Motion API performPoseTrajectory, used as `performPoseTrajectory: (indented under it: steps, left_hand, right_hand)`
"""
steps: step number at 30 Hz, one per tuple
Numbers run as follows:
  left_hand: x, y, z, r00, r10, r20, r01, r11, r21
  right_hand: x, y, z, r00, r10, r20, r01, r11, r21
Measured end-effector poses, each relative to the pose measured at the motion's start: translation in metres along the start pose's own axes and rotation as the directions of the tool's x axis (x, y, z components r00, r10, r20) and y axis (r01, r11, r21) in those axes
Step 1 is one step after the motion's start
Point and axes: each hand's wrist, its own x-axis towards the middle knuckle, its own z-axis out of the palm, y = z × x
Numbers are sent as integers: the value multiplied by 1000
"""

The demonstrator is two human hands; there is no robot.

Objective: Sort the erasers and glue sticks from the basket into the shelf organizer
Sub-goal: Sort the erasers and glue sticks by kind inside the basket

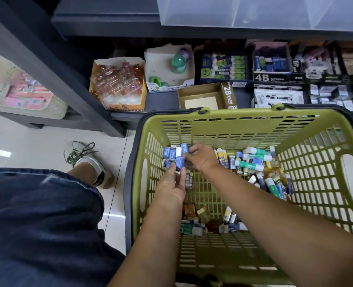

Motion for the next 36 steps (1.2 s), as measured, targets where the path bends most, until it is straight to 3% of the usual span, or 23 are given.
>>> performPoseTrajectory:
  steps: [5, 10, 14, 19, 23, 28, 34, 36]
  left_hand:
    - [-4, 0, 2, 1000, -10, 18, 11, 999, -41]
    - [-3, 0, -1, 1000, -1, 25, 2, 999, -42]
    - [-5, -2, -3, 999, 3, 36, -3, 1000, -18]
    - [-4, -1, -3, 998, 8, 63, -7, 1000, -5]
    - [-1, -1, -3, 997, 28, 72, -27, 1000, -10]
    - [1, 0, -5, 995, 15, 101, -14, 1000, -5]
    - [2, 1, -4, 993, 31, 117, -31, 1000, 1]
    - [4, 0, -3, 993, 42, 113, -47, 998, 43]
  right_hand:
    - [-11, -6, -7, 998, 14, -59, -15, 1000, -4]
    - [-19, -5, -14, 993, 110, -38, -99, 970, 224]
    - [-20, -6, -12, 988, 152, -32, -136, 945, 297]
    - [-25, -13, 2, 995, 87, 39, -95, 937, 335]
    - [-25, -22, 5, 998, 53, 43, -61, 976, 209]
    - [-23, -28, -2, 985, -57, 162, 55, 998, 14]
    - [-39, -26, -29, 957, -82, 277, 43, 989, 144]
    - [-44, -20, -31, 935, -78, 347, 46, 994, 100]
